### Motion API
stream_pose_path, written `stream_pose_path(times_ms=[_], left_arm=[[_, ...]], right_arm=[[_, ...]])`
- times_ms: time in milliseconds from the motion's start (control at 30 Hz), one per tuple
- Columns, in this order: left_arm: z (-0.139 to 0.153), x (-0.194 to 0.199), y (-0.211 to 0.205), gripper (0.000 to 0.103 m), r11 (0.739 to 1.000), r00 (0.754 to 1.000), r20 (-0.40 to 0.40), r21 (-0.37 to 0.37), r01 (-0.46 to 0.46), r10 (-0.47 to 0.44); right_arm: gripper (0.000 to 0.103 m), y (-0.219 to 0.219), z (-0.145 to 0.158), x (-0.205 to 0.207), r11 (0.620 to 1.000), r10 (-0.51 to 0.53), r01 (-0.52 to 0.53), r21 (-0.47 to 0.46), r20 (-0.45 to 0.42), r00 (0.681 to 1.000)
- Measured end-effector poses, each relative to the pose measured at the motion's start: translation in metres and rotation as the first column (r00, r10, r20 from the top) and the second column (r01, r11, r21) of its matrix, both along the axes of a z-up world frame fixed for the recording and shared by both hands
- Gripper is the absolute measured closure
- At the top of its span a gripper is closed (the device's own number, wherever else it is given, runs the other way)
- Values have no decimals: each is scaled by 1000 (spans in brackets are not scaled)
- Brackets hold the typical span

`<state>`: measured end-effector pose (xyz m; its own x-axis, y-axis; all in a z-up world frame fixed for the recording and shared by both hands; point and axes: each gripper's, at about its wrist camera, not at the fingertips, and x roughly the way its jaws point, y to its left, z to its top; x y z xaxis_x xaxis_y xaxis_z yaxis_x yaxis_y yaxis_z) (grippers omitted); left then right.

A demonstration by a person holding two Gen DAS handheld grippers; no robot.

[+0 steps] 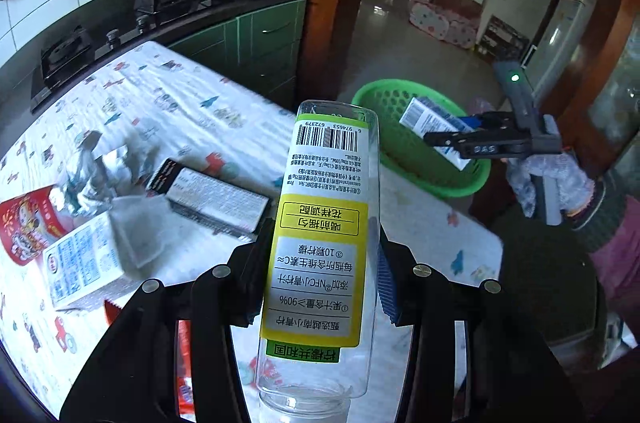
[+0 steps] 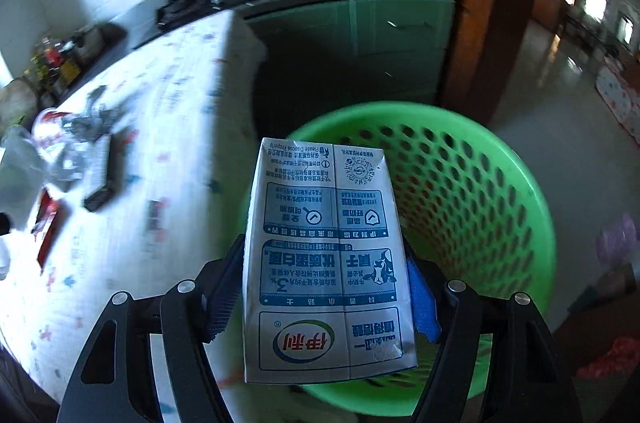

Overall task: Collect trash
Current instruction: 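Carry both items to the green basket while the right gripper releases the milk carton inside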

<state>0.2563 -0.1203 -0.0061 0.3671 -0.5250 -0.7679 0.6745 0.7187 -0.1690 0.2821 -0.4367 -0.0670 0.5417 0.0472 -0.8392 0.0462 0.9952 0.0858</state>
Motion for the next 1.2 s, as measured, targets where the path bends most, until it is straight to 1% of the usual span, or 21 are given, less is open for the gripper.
stream_pose_path(times_ms=[133,300,367,433,567,633,700,800,867,1033,1200], left_arm=[[2,0,-26,58,1000,1000,-3,-4,26,-26],[5,1,-53,58,999,999,-8,-10,43,-43],[6,2,-62,58,998,998,-12,-22,53,-54],[8,2,-70,58,998,998,-9,-25,59,-60],[6,5,-87,58,997,997,-25,-35,71,-72],[6,7,-96,58,996,997,-28,-43,74,-76],[5,9,-104,58,996,996,-34,-50,79,-81],[5,14,-117,58,995,996,-34,-59,85,-87],[4,18,-124,58,994,995,-42,-68,88,-91],[-1,25,-148,58,994,994,-56,-62,95,-99],[-9,34,-174,58,993,991,-80,-56,100,-105]], right_arm=[[34,-28,-19,5,998,-48,49,24,-37,998],[34,-43,-39,11,997,-71,73,25,-62,996],[34,-51,-45,12,996,-90,91,11,-67,994],[34,-58,-50,14,994,-101,104,26,-80,992],[34,-67,-54,15,993,-119,120,12,-90,989],[34,-71,-54,13,992,-121,122,11,-87,989],[30,-75,-52,10,991,-131,133,15,-75,989],[30,-78,-46,6,990,-142,142,2,-56,988],[30,-79,-41,-1,990,-140,141,12,-46,989],[30,-79,-21,-25,991,-132,132,-3,7,991],[30,-78,-2,-54,992,-127,127,5,58,990]])
